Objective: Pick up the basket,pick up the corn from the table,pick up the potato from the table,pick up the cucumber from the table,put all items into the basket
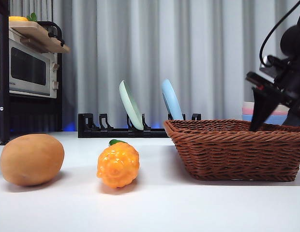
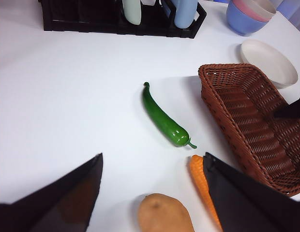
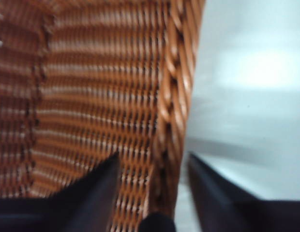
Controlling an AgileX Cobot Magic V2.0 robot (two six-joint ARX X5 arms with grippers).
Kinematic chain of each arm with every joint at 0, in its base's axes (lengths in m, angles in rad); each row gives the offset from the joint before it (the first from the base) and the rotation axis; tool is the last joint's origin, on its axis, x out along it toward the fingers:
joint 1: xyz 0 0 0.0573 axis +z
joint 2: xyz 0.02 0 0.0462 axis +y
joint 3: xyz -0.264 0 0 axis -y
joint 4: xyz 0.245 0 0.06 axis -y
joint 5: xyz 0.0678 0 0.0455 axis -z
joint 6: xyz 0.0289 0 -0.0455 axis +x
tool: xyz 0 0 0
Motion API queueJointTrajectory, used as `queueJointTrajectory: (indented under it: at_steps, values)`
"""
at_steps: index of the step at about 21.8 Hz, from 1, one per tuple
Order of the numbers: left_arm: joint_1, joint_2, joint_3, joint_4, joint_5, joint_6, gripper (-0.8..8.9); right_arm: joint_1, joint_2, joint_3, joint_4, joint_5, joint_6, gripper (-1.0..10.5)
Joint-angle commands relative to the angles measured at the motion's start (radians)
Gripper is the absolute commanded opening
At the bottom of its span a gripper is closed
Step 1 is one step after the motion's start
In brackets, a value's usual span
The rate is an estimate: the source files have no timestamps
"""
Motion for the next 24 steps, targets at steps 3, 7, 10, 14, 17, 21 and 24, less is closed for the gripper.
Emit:
queueJointTrajectory:
  at_steps: [3, 7, 10, 14, 17, 21, 24]
  values:
    - [-0.005, 0.016, 0.002, 0.003, 0.003, -0.004, 3.45, -0.003, -0.028, 0.003, 0.008, -0.008, 0.008, -0.2]
    - [-0.059, 0.108, 0.003, 0.054, -0.002, -0.069, 3.45, -0.021, -0.127, 0.003, 0.005, -0.009, 0.047, -0.2]
    - [-0.127, 0.239, 0.031, 0.134, -0.014, -0.123, 3.45, -0.029, -0.236, 0.003, -0.003, -0.008, 0.058, -0.2]
    - [-0.259, 0.476, 0.198, 0.121, -0.154, -0.129, 3.45, -0.033, -0.377, 0.003, -0.011, -0.008, 0.073, -0.2]
    - [-0.352, 0.678, 0.375, 0.050, -0.269, -0.129, 3.45, -0.034, -0.454, 0.003, -0.011, -0.006, 0.075, -0.2]
    - [-0.435, 0.908, 0.549, -0.018, -0.350, -0.144, 3.45, -0.034, -0.497, 0.003, -0.016, -0.005, 0.075, -0.2]
    - [-0.467, 1.019, 0.584, -0.005, -0.388, -0.172, 3.45, -0.034, -0.498, 0.003, -0.018, -0.005, 0.075, -0.2]
